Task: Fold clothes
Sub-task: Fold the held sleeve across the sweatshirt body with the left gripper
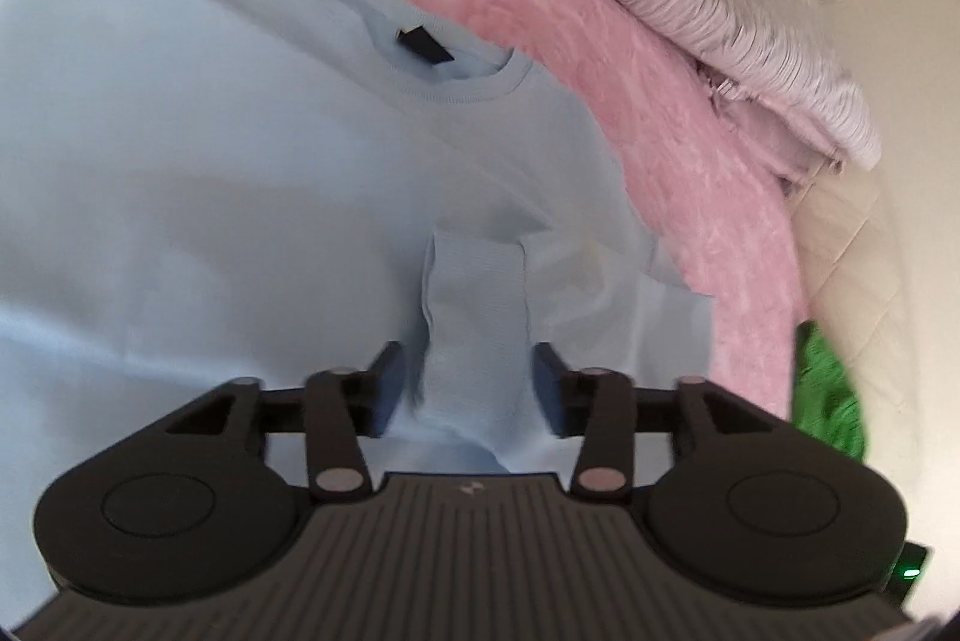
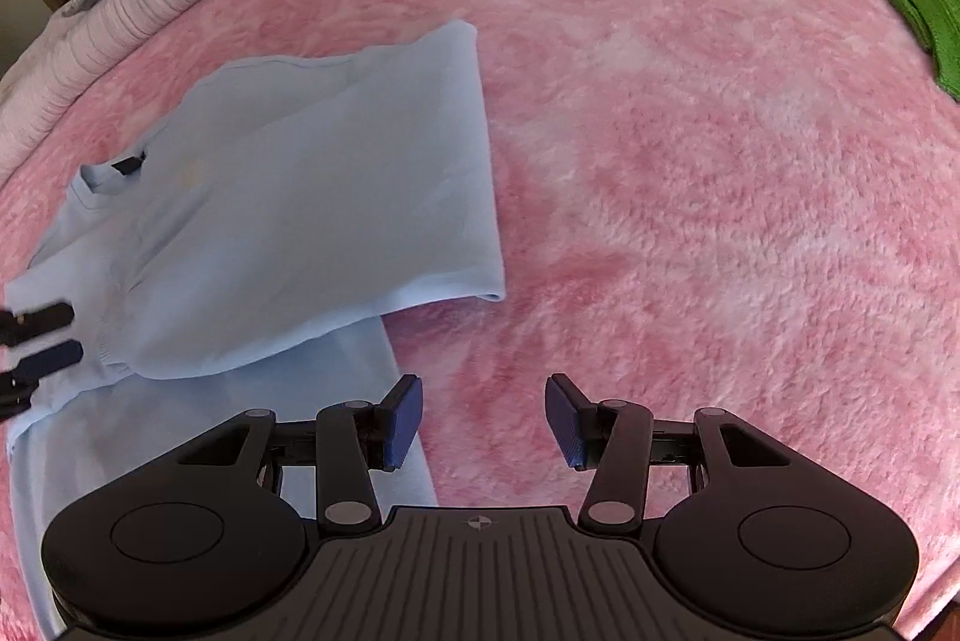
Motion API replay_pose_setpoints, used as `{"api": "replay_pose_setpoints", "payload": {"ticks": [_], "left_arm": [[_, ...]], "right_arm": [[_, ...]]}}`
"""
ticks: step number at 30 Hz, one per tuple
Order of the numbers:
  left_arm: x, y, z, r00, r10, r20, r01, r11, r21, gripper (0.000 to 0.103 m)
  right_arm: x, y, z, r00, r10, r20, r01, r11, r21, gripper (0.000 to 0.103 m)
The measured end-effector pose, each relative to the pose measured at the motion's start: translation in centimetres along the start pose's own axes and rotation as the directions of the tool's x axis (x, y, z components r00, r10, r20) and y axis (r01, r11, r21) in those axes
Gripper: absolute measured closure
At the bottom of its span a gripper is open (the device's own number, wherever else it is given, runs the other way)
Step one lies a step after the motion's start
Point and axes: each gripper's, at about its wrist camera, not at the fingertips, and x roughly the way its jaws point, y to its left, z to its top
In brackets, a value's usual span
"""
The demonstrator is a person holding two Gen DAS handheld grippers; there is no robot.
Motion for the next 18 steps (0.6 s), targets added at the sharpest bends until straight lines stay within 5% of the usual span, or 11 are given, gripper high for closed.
{"api": "replay_pose_setpoints", "payload": {"ticks": [5,9,12,15,18], "left_arm": [[2.5,0.7,0.7,0.997,-0.055,-0.057,0.054,0.998,-0.021,0.056],[2.2,0.2,1.0,0.994,-0.097,-0.056,0.098,0.995,0.024,0.098],[0.5,-1.2,1.1,0.993,-0.113,-0.017,0.114,0.986,0.12,0.099],[-4.2,-2.7,2.0,0.986,-0.112,0.124,0.075,0.96,0.27,0.099],[-8.4,-1.8,2.9,0.967,-0.038,0.251,-0.049,0.942,0.332,0.099]], "right_arm": [[0.2,0.2,0.1,1.0,-0.007,-0.001,0.007,1.0,0.008,0.054],[0.3,0.3,0.5,1.0,-0.018,0.011,0.018,1.0,0.004,0.054],[0.4,0.2,0.8,1.0,-0.024,0.018,0.023,1.0,0.009,0.054],[0.0,0.9,1.1,0.999,0.008,0.043,-0.007,1.0,-0.019,0.054],[0.0,2.5,1.2,0.997,0.053,0.049,-0.049,0.996,-0.08,0.054]]}}
